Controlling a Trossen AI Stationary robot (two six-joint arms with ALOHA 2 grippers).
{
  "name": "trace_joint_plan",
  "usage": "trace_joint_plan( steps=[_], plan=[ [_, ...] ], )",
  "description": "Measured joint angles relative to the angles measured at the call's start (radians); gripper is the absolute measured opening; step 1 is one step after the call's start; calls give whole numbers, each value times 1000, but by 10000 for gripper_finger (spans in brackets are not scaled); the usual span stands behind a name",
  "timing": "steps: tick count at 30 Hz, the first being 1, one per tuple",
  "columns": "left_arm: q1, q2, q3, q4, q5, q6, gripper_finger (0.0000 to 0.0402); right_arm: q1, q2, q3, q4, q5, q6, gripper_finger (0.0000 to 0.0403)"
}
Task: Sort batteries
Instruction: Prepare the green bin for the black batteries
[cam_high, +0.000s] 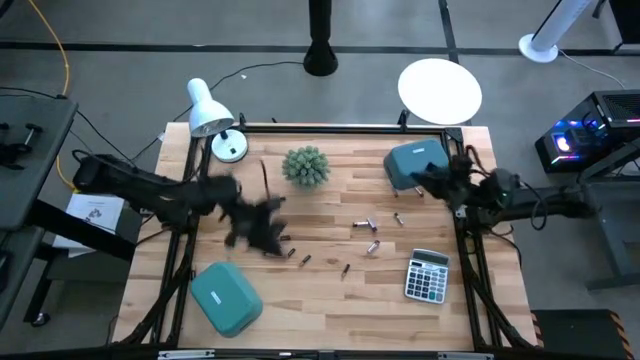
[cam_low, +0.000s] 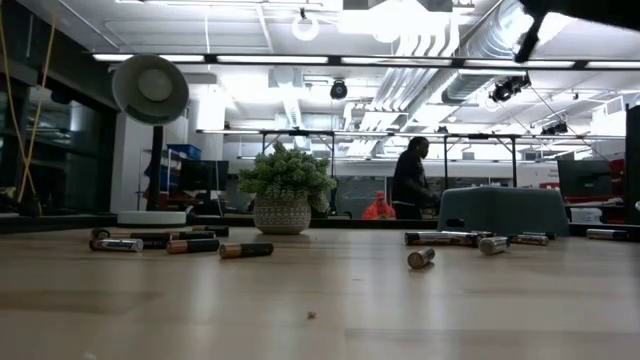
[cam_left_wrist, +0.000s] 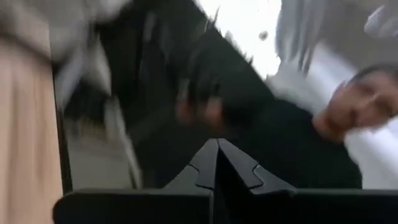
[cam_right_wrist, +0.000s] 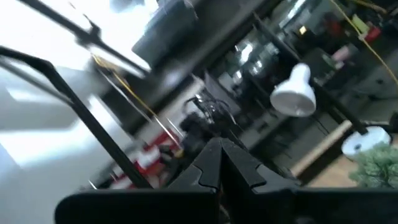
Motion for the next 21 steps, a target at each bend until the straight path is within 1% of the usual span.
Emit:
trace_joint_plan(
  steps=[4,5,8,10,12,14,17,19,21],
  plan=[
    [-218,-38,-4,-427,-80,-67,0,8,234,128,-52,-11,-25,0],
    [-269,-50,-4,-506,-104,-102,0,8,280,155,-72,-19,-27,0],
    [-401,-105,-4,-676,-193,-243,0,-3,398,239,-135,-51,-55,0],
    [-475,-132,-2,-766,-279,-367,0,-13,454,279,-200,-92,-80,0],
    [-544,-140,-3,-887,-336,-493,0,-24,503,314,-240,-123,-102,0],
    [-606,-129,-3,-998,-351,-605,0,-36,534,331,-254,-143,-120,0],
    [-680,-95,-4,-1133,-345,-756,0,-57,556,340,-254,-174,-131,0],
    [-713,-71,-4,-1169,-304,-845,0,-72,557,340,-255,-194,-131,0],
    [-739,-52,-4,-1170,-254,-922,0,-83,549,340,-263,-222,-131,0]
  ],
)
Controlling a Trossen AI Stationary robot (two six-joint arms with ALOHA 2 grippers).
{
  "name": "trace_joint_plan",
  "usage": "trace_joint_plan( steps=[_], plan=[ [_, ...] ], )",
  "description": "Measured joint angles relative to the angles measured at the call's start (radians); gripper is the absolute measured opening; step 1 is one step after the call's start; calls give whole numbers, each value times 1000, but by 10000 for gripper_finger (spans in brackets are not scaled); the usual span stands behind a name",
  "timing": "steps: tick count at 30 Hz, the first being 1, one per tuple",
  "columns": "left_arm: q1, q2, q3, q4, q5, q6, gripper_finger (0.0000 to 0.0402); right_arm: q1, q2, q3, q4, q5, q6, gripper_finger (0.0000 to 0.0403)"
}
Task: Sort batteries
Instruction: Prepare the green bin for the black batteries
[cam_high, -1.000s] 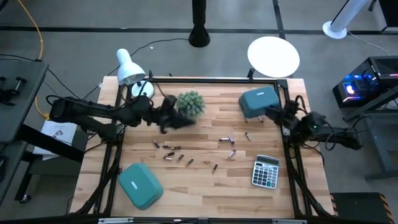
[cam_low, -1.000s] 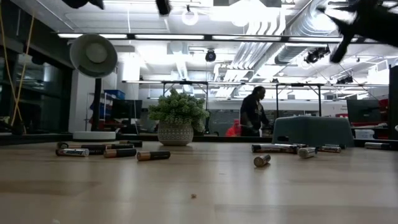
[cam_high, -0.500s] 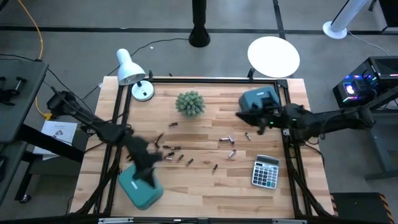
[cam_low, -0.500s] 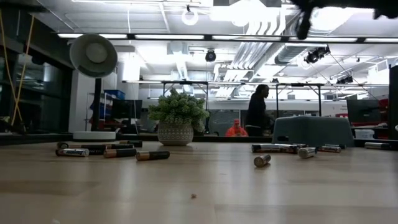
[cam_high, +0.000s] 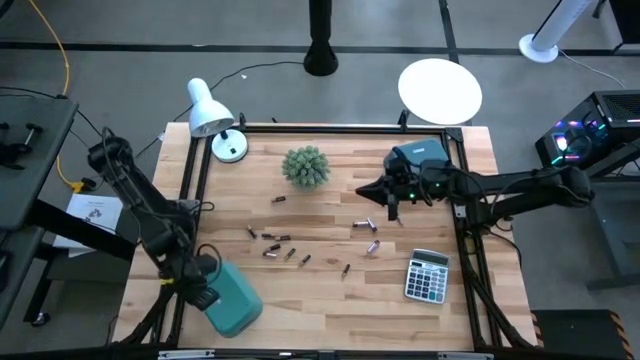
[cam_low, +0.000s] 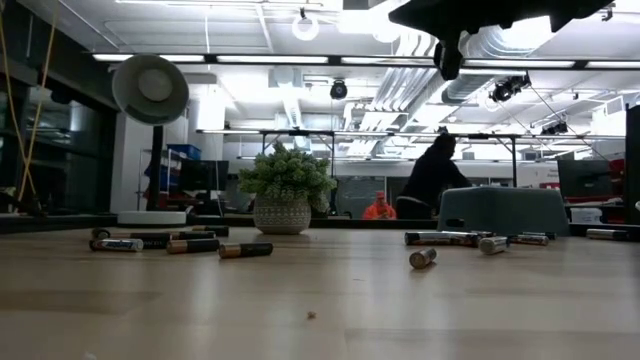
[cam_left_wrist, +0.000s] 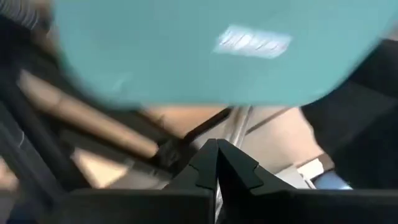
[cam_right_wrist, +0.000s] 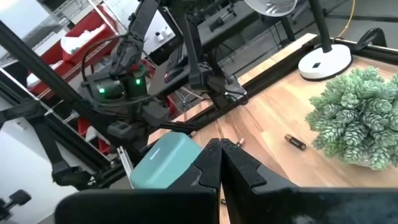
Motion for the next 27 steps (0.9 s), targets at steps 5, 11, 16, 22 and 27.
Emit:
trace_joint_plan(
  steps=[5,11,16,22,27],
  plan=[
    [-53,51,0,23,59,-181,0,-25,-9,0,-3,-30,-15,0],
    [-62,138,0,38,21,-294,0,-40,-9,0,-7,-32,-26,0],
    [10,206,0,88,-161,-178,0,-43,-9,0,-7,-59,-15,0],
    [193,275,0,104,-258,106,0,-32,-8,0,-86,-158,80,0],
    [398,343,0,163,-261,426,0,37,14,-2,-229,-171,139,0]
  ],
)
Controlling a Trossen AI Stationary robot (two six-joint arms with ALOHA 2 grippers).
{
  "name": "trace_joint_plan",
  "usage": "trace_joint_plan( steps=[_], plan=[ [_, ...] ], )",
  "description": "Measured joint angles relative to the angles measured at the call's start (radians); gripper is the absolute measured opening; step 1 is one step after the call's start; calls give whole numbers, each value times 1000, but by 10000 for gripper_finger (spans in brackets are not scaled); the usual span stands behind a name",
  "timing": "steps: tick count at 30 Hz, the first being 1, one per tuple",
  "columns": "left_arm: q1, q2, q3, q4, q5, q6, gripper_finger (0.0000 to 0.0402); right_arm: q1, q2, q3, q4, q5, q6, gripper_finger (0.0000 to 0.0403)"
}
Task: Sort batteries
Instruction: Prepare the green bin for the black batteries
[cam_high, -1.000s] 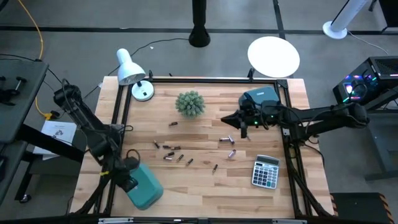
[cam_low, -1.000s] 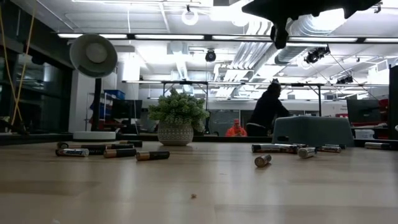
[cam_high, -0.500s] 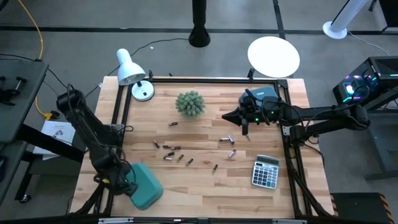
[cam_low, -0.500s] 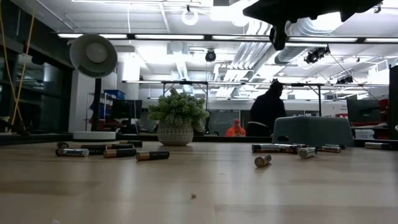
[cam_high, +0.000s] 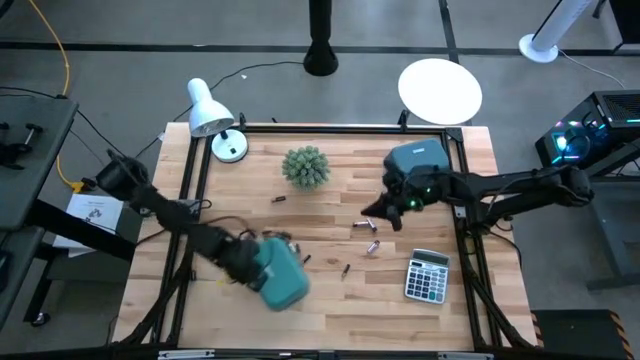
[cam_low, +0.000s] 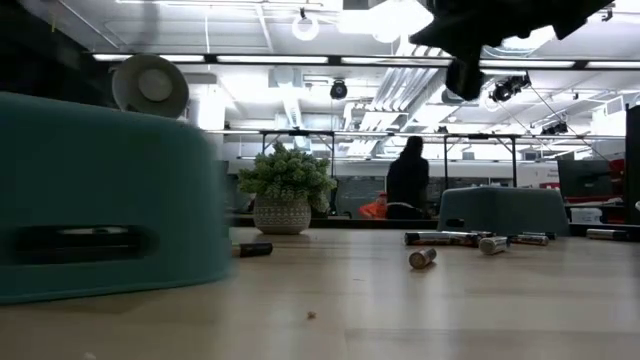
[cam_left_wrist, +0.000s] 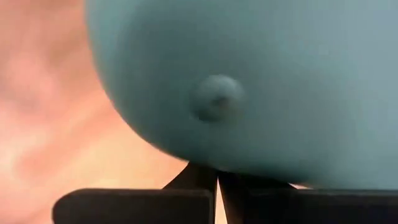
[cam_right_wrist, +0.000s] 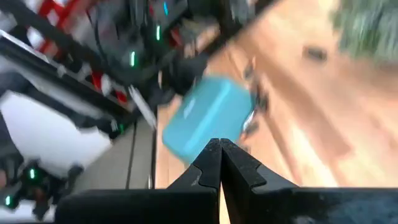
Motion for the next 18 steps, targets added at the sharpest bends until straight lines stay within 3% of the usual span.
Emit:
trace_joint_plan(
  steps=[7,18],
  plan=[
    [236,103,0,208,25,335,0,112,151,1,14,48,53,0],
    [347,116,0,393,29,512,0,150,548,143,-34,100,125,0]
  ],
)
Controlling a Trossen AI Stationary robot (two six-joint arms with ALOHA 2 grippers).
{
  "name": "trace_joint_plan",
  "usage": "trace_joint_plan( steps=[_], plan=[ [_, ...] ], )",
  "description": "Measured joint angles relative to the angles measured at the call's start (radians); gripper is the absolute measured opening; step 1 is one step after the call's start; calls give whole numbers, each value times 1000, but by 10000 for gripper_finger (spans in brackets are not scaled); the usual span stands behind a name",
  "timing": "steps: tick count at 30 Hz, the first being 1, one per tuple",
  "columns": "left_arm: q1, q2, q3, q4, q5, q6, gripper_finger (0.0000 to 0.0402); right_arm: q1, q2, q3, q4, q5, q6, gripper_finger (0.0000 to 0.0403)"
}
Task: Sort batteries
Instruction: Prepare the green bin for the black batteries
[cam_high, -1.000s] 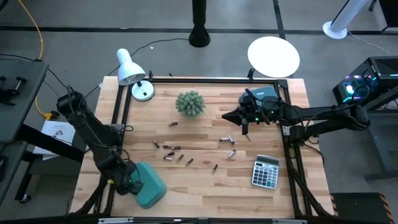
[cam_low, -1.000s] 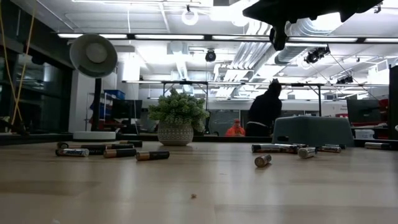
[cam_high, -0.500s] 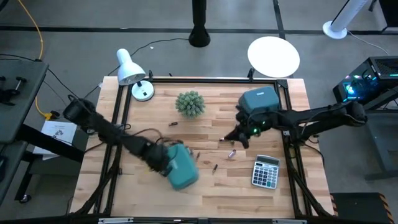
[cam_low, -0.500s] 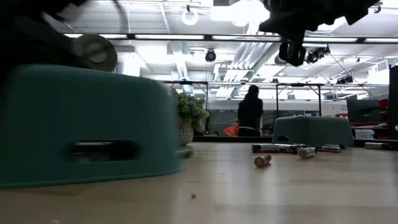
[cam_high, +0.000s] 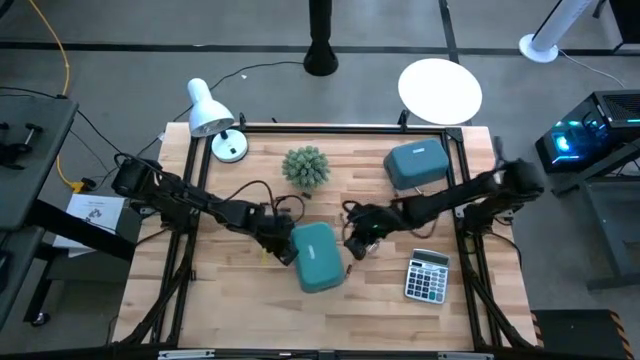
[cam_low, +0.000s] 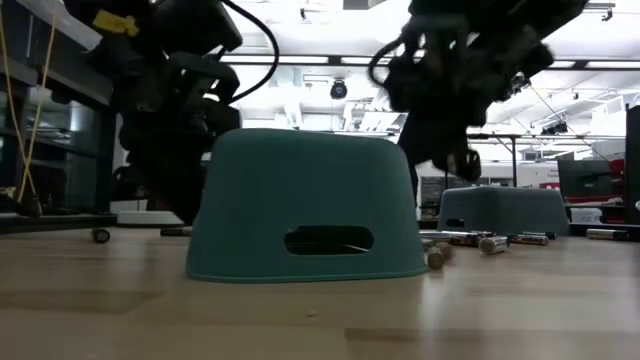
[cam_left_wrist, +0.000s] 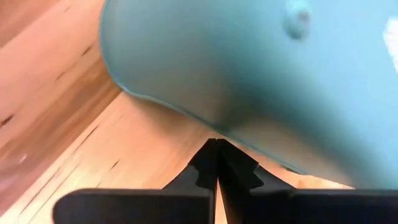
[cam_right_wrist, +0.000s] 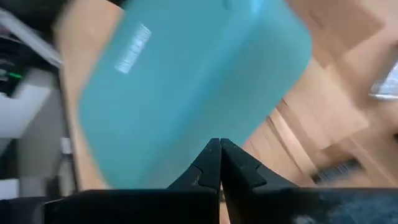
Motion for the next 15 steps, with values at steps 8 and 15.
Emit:
trace_joint_plan(
  steps=[8,15],
  plan=[
    [-28,0,0,51,-11,9,0,19,157,141,-119,-48,0,0],
    [-25,0,-1,121,-52,9,0,21,193,179,-145,-55,2,0]
  ],
)
